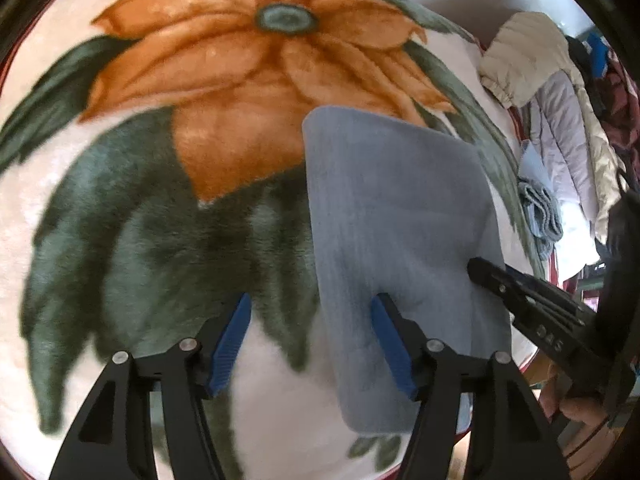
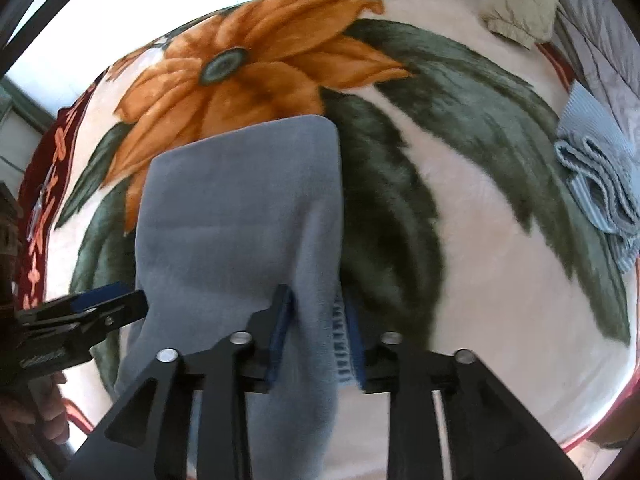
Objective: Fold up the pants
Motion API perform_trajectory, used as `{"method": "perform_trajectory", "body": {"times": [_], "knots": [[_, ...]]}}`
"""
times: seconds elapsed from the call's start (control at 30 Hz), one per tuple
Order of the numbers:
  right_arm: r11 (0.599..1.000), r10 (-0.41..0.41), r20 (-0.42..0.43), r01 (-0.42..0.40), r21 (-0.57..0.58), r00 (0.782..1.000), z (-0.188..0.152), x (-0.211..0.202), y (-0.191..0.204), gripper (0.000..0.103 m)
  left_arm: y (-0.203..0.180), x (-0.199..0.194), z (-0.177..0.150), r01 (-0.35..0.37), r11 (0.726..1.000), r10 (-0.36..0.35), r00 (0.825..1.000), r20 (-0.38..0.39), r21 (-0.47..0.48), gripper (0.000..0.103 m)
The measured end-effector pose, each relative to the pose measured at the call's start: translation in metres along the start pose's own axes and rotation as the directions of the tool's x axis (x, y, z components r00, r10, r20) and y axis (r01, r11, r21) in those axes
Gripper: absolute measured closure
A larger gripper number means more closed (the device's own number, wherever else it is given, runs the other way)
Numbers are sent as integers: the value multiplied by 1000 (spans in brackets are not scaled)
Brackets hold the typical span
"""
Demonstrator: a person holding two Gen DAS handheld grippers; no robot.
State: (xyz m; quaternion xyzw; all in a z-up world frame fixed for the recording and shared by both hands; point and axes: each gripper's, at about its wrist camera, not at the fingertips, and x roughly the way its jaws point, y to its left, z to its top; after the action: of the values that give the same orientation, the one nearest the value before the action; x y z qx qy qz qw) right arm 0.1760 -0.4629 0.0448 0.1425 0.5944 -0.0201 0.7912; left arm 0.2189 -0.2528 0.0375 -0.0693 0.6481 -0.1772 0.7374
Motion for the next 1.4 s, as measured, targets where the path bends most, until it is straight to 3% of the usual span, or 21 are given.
{"method": "perform_trajectory", "body": {"times": [0.2, 0.33, 0.5, 0.57, 0.67, 0.7, 0.77, 0.8, 0.87, 0.93, 1.0, 1.23, 1.4], "knots": [[997, 34, 11, -34, 71, 999, -4, -17, -13, 64, 7, -12, 2, 63, 996, -62, 998, 18, -68, 37], [997, 52, -28, -50, 53, 998, -4, 0, -10, 63, 4, -21, 7, 110, 990, -105, 993, 54, -90, 33], [992, 106, -34, -104, 65, 994, -1, 18, -10, 53, -5, 10, 11, 67, 996, -67, 998, 2, -66, 33], [989, 128, -35, -125, 77, 991, -1, 24, -15, 43, -2, 19, 10, 72, 994, -72, 997, -1, -79, 33], [971, 201, -42, -194, 143, 979, -2, 31, -24, 41, 1, 22, 8, 92, 992, -91, 996, 13, -86, 33], [965, 219, -44, -210, 157, 975, -2, 32, -25, 42, 1, 22, 8, 98, 991, -97, 995, 16, -88, 34], [949, 277, -51, -264, 173, 960, -2, 33, -24, 61, 1, 22, 8, 142, 984, -141, 990, 20, -103, 43], [947, 282, -52, -269, 177, 958, -2, 33, -23, 62, 1, 23, 9, 171, 978, -170, 985, 17, -116, 57], [947, 288, -52, -276, 166, 956, -1, 30, -21, 71, 2, 25, 10, 192, 971, -191, 981, 19, -146, 58], [944, 293, -43, -282, 171, 955, -2, 25, -20, 77, 3, 22, 8, 208, 968, -206, 978, 26, -143, 72], [939, 305, -23, -297, 172, 952, -4, 13, -17, 80, 4, 16, 6, 221, 966, -219, 975, 32, -135, 77], [918, 368, 36, -370, 144, 929, -17, -35, 31, 81, 22, -42, -1, 282, 954, -273, 958, 91, -105, 80], [906, 418, 4, -418, 64, 908, -27, -39, 103, 81, 65, -95, -23, 240, 966, -226, 964, 137, -97, 80]]}}
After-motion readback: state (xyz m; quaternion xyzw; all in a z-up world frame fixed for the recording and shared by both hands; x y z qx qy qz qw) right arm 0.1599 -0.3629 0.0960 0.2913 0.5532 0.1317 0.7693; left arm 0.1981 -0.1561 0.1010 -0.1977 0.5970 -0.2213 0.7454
